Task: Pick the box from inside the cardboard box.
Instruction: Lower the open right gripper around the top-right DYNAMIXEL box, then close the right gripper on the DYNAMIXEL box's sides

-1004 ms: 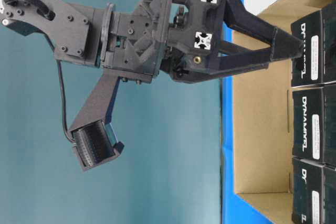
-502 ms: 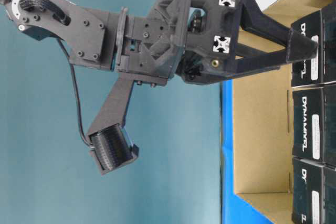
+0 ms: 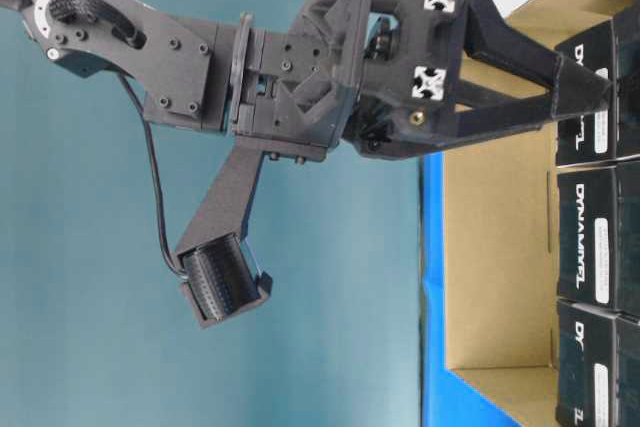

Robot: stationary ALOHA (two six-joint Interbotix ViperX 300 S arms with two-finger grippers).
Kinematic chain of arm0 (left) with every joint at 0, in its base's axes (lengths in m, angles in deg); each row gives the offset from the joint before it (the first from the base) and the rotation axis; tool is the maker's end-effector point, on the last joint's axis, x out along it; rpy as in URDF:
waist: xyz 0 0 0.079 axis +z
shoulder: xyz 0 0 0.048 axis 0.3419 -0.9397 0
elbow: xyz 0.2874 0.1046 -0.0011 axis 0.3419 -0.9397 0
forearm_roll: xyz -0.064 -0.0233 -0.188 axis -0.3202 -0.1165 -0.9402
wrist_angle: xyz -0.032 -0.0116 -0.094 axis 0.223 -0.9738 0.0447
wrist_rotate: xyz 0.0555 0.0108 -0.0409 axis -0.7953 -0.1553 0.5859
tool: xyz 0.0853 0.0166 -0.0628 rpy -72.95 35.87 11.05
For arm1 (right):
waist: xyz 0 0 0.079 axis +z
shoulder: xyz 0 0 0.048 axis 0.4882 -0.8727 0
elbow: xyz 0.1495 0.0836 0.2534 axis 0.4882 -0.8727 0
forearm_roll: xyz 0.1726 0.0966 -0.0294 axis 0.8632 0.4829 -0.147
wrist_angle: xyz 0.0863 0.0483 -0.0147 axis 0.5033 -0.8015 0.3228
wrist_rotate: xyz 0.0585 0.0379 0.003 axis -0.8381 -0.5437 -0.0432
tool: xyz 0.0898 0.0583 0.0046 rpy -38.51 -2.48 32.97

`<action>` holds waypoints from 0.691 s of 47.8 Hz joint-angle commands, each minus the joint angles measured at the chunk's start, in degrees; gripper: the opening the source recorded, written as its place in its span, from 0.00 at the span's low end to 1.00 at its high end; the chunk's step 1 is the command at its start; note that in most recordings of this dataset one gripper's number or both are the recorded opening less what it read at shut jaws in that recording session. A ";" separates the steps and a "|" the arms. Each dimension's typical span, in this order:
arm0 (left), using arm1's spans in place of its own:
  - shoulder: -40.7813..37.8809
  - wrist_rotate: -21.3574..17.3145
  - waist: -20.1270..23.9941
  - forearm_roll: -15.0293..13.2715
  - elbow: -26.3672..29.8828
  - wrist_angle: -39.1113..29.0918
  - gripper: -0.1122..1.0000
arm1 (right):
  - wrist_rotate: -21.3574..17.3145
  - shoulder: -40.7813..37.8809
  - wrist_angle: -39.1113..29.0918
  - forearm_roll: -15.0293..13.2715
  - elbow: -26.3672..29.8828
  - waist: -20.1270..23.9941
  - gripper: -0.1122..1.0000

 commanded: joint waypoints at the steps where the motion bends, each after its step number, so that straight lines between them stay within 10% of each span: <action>1: -0.35 0.18 -0.09 0.09 1.41 0.35 0.04 | 0.18 -0.35 0.09 -0.44 0.00 -1.32 0.99; 33: -0.26 0.26 -0.44 0.09 1.41 0.26 0.04 | 7.03 -0.62 0.09 -0.62 0.53 -7.47 0.99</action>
